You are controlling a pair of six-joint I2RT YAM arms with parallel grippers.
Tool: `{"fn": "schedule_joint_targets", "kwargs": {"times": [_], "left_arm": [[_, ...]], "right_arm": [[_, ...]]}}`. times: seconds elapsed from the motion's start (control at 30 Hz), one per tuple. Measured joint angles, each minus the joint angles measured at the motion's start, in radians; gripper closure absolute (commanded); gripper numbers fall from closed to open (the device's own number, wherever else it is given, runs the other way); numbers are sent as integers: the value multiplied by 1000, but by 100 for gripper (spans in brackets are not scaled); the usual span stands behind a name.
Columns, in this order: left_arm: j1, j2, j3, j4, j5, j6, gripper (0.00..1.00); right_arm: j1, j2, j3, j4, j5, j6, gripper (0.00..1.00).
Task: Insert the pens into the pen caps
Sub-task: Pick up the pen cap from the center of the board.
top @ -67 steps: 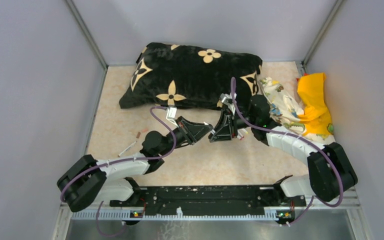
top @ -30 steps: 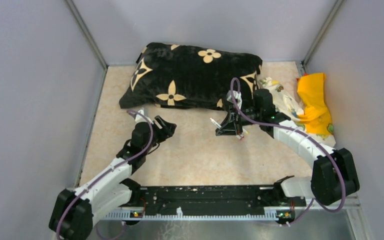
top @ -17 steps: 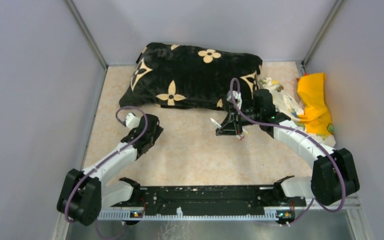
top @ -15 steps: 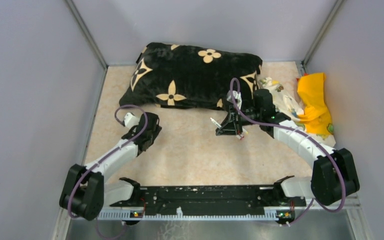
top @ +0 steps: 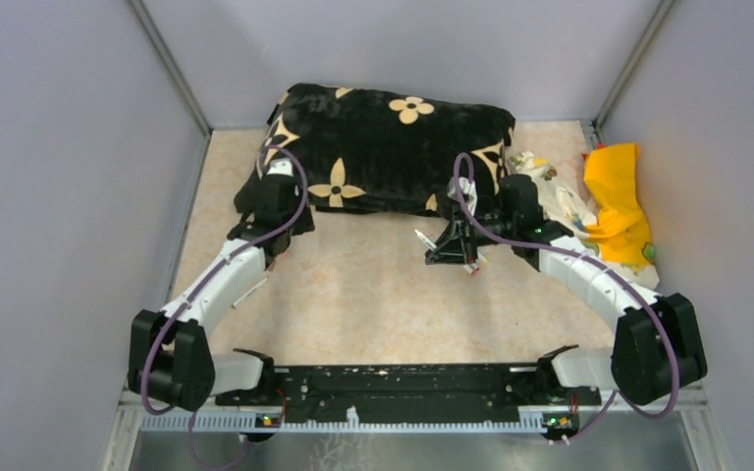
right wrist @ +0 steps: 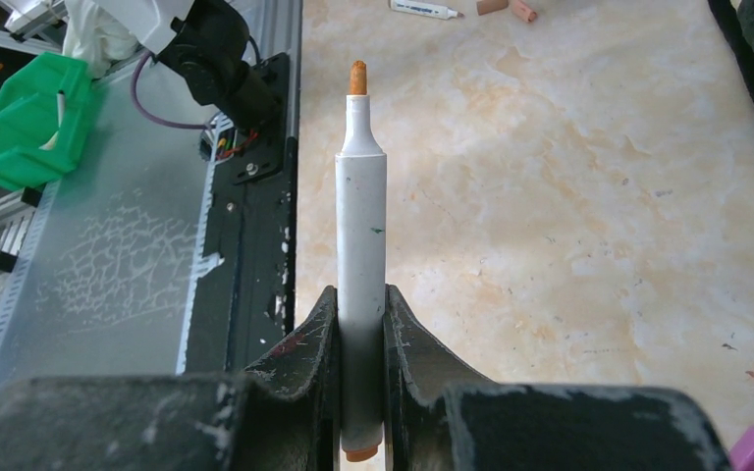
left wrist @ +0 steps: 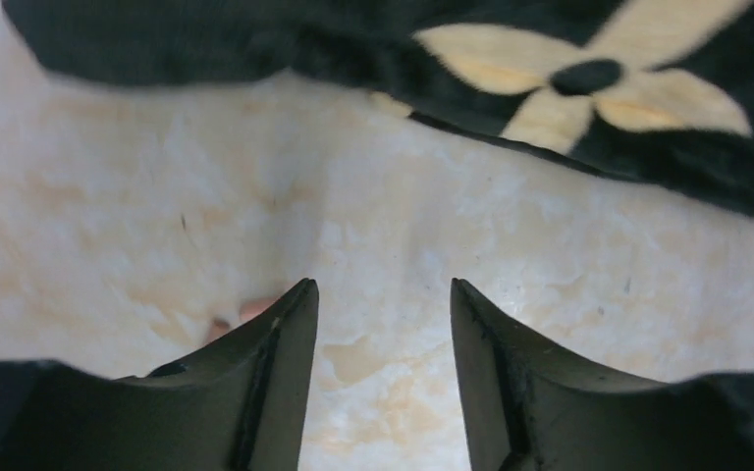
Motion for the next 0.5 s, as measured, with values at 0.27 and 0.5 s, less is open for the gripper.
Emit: {"fn": "schedule_joint_targets", "kwargs": {"times": [0.27,0.5], "left_arm": [[0,57,83,-89,127,623,58],[28,122,-18,-113,193,843,45]], "right_arm": [[-7,-15,0,-3,-4,-5,100],[-18,-39,0,-3,-5,-7,100]]}}
